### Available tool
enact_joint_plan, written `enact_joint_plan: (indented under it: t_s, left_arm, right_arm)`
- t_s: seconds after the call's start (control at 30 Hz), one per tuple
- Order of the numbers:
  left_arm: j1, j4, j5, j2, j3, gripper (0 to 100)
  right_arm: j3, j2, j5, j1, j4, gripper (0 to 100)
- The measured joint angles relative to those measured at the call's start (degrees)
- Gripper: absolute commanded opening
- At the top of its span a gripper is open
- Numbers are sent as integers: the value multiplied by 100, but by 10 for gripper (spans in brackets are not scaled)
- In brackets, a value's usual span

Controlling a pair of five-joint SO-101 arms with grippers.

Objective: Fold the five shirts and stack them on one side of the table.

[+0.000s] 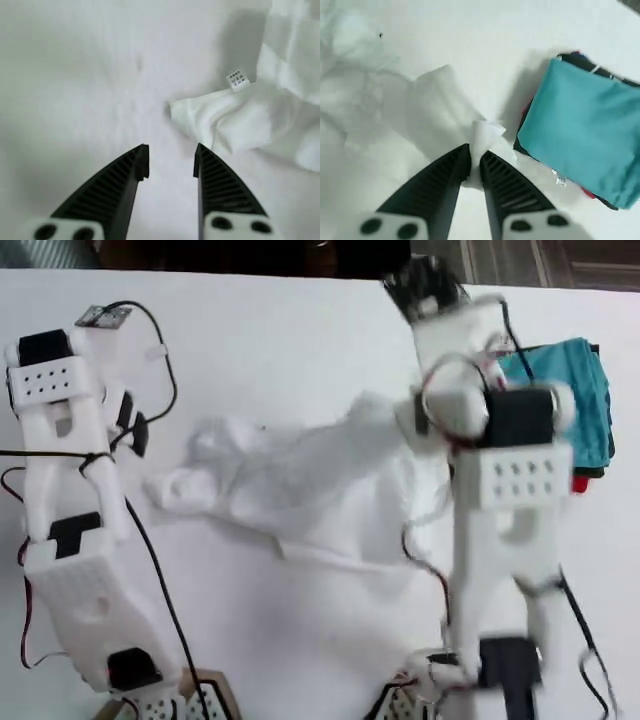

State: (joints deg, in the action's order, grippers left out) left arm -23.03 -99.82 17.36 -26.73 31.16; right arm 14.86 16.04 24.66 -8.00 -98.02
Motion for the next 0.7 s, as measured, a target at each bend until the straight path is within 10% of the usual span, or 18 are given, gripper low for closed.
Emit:
enact_joint_plan:
  t_s: [0.37,0.7]
  left_arm:
    - [1116,158,0,-738,35,173]
    - [1749,202,-448,-774,396,173]
  right_arm:
    - [-5380,3736,870,967,1512,21]
    - [-6382,4791,923,1037,1609,21]
